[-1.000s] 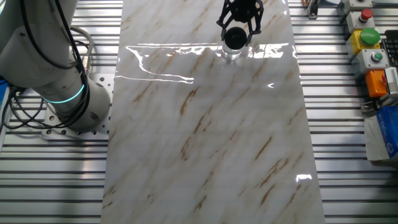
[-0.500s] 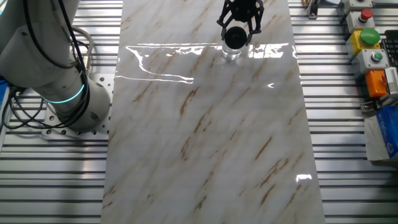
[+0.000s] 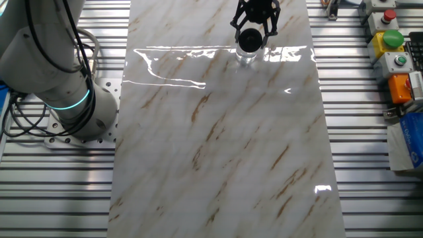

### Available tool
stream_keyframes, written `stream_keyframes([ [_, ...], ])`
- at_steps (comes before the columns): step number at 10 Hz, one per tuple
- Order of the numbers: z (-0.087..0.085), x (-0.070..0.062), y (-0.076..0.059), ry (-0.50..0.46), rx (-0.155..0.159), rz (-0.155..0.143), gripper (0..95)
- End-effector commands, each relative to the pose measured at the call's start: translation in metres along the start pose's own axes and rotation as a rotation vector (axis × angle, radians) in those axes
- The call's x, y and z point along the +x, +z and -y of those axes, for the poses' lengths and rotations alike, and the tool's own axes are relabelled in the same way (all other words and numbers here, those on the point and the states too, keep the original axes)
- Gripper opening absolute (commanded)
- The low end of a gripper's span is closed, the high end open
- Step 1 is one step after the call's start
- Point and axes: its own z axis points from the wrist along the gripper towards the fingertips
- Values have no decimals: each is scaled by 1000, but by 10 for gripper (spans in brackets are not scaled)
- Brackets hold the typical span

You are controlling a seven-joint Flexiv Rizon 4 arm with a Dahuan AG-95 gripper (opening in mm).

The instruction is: Screw the lid onto the jar

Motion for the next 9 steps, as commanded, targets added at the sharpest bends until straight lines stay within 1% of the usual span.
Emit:
stream_keyframes([
  [1,0,0,0,2,1,-3,0],
  [5,-1,0,-1,3,-2,6,0],
  [6,-1,0,-2,7,0,0,0],
  [9,2,-3,-2,2,-3,4,0],
])
